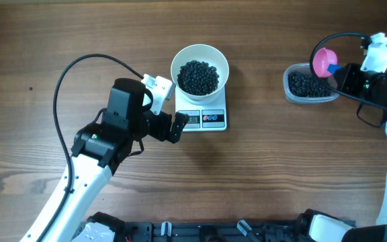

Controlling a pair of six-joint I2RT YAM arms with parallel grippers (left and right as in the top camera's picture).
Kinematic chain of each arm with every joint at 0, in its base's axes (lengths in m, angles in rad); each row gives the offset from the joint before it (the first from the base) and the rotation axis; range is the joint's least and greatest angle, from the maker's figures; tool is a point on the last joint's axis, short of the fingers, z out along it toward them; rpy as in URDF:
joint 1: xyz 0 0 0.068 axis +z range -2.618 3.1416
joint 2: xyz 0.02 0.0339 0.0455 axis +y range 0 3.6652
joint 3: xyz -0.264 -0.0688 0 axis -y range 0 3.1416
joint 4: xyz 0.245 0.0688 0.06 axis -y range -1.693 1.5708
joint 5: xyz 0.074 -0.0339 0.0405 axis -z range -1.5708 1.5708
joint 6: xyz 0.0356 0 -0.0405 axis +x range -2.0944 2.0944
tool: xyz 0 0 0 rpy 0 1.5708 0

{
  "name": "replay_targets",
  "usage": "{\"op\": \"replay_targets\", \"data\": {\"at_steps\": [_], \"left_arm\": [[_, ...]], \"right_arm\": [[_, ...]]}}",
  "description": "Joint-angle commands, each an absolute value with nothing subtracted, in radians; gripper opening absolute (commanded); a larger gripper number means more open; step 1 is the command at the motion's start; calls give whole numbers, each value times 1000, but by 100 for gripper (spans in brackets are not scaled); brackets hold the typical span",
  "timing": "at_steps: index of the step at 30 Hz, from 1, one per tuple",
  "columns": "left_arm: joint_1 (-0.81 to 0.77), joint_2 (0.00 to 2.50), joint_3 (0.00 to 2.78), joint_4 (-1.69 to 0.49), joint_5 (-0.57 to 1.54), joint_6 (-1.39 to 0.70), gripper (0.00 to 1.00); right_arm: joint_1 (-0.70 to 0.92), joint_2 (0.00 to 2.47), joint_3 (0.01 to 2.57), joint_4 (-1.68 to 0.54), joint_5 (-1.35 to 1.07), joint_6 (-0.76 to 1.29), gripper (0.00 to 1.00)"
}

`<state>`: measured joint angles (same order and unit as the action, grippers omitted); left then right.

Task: Scoop item into bowl and weigh 150g on scale
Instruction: 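Return the empty scoop to the bean tub with the right gripper, then lower the scoop into the beans and drag to fill it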

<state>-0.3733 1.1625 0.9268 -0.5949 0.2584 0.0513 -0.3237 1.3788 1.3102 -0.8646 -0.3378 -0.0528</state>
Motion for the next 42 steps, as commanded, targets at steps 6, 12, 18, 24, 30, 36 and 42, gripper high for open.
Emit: {"op": "replay_targets", "data": {"at_steps": [6, 12, 18, 24, 30, 36, 42], "left_arm": [[-377, 1165, 940, -592, 252, 71, 100], [-377, 1165, 940, -592, 252, 72, 100], [-377, 1165, 940, -592, 252, 72, 100], [-377, 1165, 940, -592, 252, 72, 100], [-377, 1165, 940, -592, 252, 71, 100], [-377, 1165, 940, -592, 252, 72, 100], [-377, 1165, 940, -592, 252, 72, 100]], "right_arm": [[-320, 1460, 1314, -916, -181, -270, 4], [-318, 1552, 1314, -852, -127, -311, 4], [-258, 1620, 1314, -820, -157, -286, 4], [-238, 1703, 1314, -817, -110, -276, 4], [-239, 1686, 1314, -839, -302, -179, 4], [-239, 1618, 1314, -849, -377, -184, 4], [-247, 1620, 1314, -881, -450, -217, 4]]}}
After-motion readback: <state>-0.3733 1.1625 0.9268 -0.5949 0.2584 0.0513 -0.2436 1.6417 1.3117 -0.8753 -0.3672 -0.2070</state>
